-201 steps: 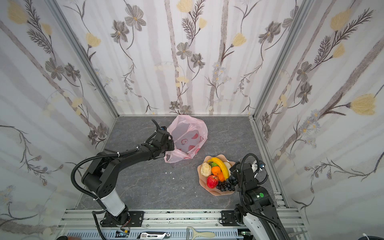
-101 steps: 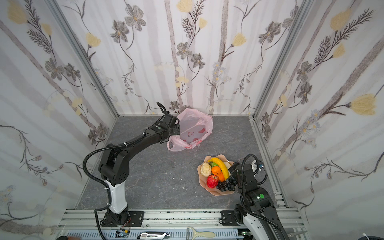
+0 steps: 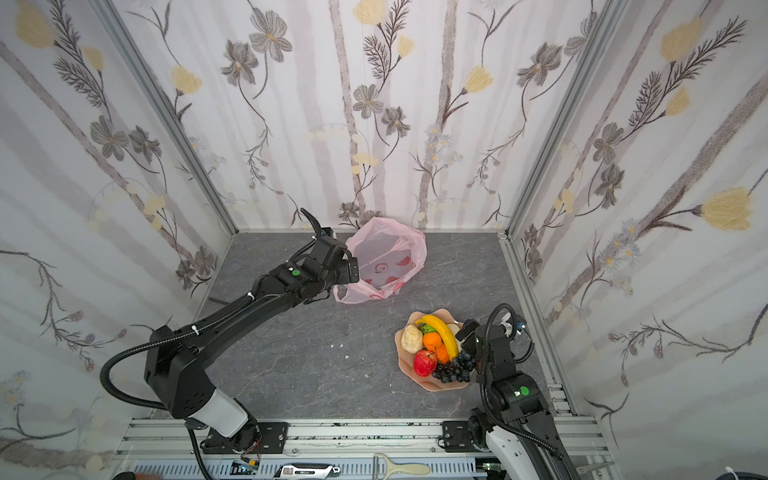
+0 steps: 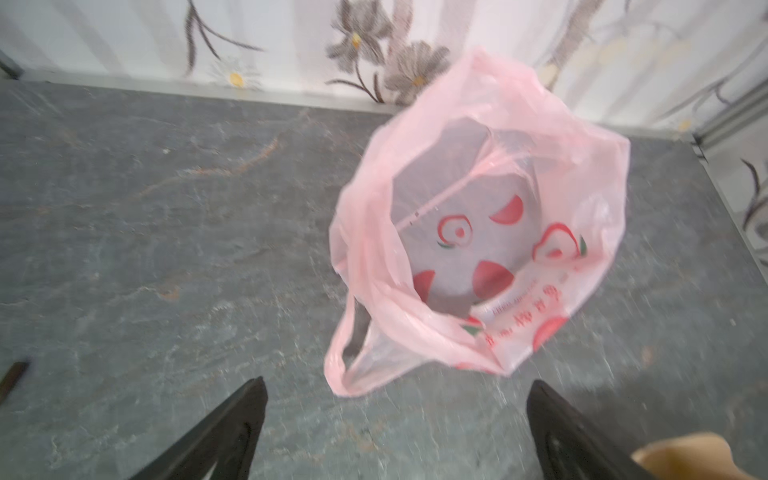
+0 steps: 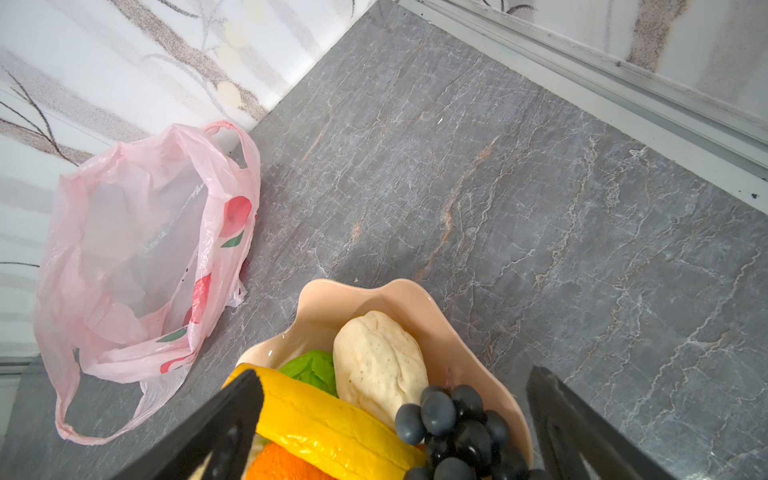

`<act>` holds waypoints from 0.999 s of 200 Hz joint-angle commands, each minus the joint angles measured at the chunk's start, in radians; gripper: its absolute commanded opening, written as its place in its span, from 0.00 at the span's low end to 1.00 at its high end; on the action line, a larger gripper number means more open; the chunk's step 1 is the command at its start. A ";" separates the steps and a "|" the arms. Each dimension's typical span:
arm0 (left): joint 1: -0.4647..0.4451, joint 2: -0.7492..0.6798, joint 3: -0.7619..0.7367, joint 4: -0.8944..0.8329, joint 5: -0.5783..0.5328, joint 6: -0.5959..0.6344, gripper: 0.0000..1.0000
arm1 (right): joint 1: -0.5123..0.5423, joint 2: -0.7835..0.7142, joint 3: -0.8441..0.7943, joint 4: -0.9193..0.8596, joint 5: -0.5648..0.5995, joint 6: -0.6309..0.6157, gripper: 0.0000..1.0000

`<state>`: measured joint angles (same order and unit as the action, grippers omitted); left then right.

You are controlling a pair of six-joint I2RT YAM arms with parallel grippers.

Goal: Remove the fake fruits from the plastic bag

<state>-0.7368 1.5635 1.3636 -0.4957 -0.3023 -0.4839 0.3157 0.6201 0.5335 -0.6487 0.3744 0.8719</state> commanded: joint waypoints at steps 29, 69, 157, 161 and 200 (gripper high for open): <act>-0.193 -0.069 -0.139 -0.017 0.071 -0.143 0.88 | 0.000 0.021 0.008 0.088 0.005 -0.042 1.00; -0.267 -0.013 -0.162 0.028 0.094 -0.204 0.74 | 0.000 0.014 -0.019 0.116 -0.012 -0.042 1.00; -0.320 0.199 -0.108 0.123 0.259 -0.209 0.53 | -0.001 -0.034 -0.040 0.110 -0.014 -0.041 1.00; -0.320 0.204 -0.106 0.123 0.261 -0.209 0.52 | -0.001 -0.034 -0.040 0.110 -0.014 -0.042 1.00; -0.320 0.257 -0.092 0.134 0.260 -0.205 0.42 | -0.001 -0.034 -0.047 0.111 -0.016 -0.043 1.00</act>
<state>-1.0569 1.7947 1.2575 -0.3897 -0.0483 -0.6842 0.3138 0.5835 0.4915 -0.5728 0.3618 0.8288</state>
